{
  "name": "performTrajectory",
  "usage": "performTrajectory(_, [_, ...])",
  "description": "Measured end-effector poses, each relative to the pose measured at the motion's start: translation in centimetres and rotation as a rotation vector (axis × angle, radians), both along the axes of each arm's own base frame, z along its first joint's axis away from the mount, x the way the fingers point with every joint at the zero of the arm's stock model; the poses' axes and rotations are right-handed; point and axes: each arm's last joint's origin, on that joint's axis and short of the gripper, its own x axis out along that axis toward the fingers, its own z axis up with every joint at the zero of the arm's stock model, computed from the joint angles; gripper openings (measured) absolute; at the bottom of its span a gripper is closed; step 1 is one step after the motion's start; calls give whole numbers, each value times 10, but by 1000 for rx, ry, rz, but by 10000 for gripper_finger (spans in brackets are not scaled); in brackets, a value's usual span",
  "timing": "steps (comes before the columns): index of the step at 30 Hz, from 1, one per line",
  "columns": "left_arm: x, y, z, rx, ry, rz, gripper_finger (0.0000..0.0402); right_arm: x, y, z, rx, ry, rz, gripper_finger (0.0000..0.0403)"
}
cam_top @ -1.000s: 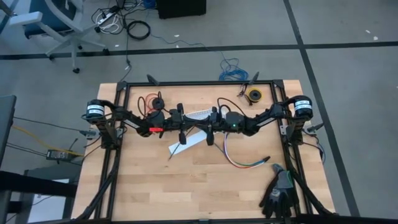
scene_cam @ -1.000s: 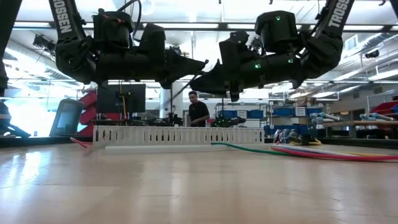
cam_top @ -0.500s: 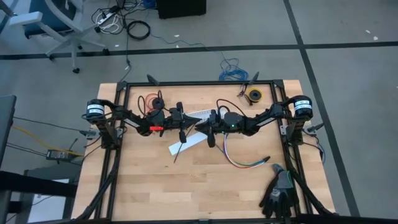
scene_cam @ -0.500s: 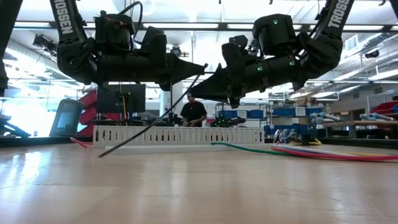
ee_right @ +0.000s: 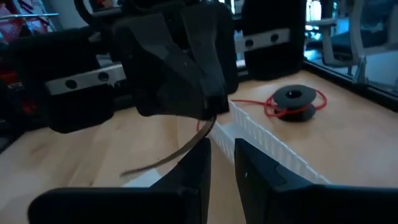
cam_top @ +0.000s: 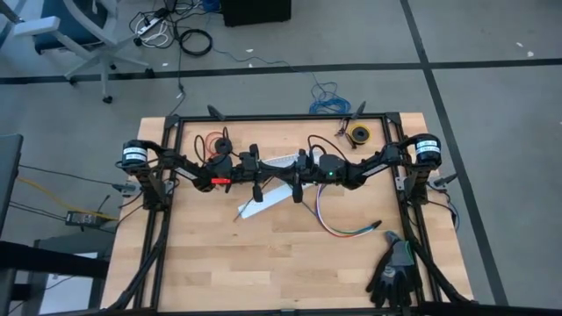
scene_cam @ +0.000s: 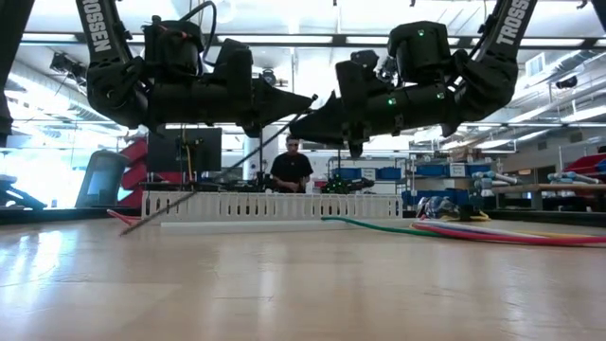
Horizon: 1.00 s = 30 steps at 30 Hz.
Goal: Ziptie cables
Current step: Prepare the black zip tie
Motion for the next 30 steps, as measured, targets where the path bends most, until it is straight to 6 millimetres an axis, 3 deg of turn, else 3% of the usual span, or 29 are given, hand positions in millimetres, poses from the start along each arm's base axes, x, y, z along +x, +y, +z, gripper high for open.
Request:
performTrajectory(11, [0,2,0,7,-3,10,1,-1,1,-10,72,100,44,60])
performTrajectory(30, [3,2,5,-12,-25,8,1,-1,-6,2,49,-19,32,59])
